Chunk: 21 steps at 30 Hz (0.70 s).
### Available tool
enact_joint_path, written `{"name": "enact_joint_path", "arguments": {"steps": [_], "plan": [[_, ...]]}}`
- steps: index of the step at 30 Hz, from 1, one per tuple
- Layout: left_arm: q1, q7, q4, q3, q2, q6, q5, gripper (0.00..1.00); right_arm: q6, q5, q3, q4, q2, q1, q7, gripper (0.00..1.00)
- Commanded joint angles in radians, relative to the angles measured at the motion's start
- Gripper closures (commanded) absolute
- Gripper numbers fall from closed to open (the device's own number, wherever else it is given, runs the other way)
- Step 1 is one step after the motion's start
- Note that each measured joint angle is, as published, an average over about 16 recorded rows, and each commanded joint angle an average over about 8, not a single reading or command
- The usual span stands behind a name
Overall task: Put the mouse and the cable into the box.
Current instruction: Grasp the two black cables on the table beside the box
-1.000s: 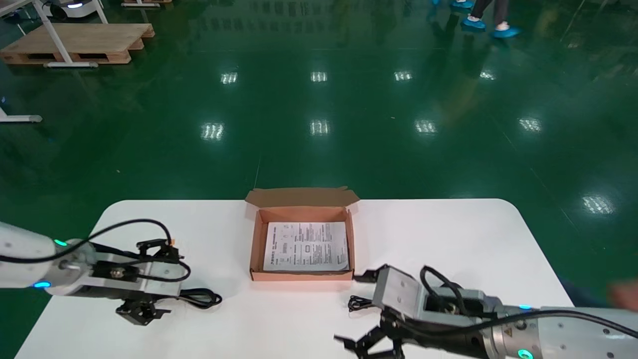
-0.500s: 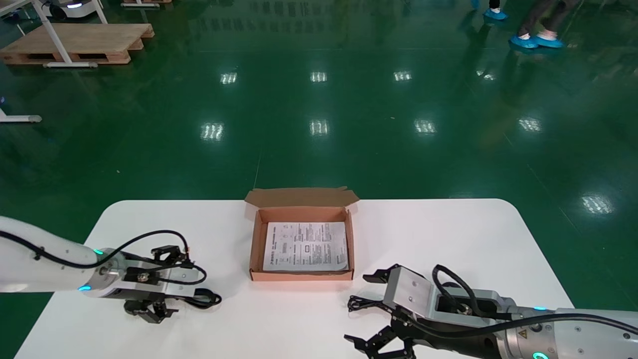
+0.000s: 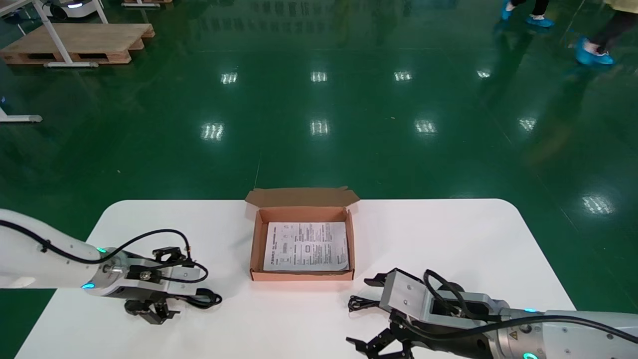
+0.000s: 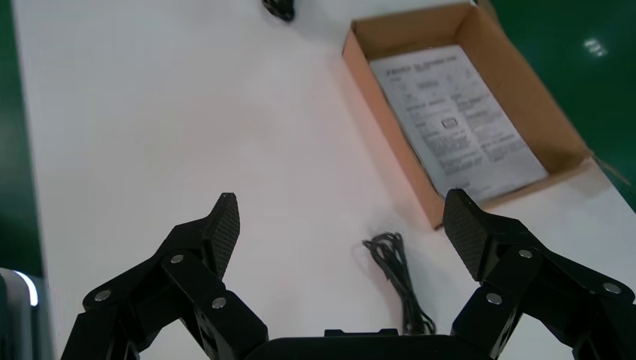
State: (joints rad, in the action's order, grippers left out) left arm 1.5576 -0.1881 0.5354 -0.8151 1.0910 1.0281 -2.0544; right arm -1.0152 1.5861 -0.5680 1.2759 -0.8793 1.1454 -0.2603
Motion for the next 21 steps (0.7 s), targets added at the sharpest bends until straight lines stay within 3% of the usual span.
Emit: {"name": "enact_joint_path", "arguments": {"steps": [1, 12, 21], "plan": [[0.003, -0.006, -0.009, 0.0, 0.003, -0.001, 0.001, 0.0, 0.011, 0.026, -0.009, -0.008, -0.008, 0.0, -0.004, 0.0], [0.011, -0.027, -0.039, 0.003, 0.012, -0.005, 0.008, 0.0, 0.166, 0.231, -0.085, -0.22, -0.164, 0.017, 0.068, 0.0], [0.016, -0.038, -0.054, 0.004, 0.016, -0.007, 0.011, 0.0, 0.217, 0.275, -0.097, -0.398, -0.235, 0.075, 0.117, 0.0]]}}
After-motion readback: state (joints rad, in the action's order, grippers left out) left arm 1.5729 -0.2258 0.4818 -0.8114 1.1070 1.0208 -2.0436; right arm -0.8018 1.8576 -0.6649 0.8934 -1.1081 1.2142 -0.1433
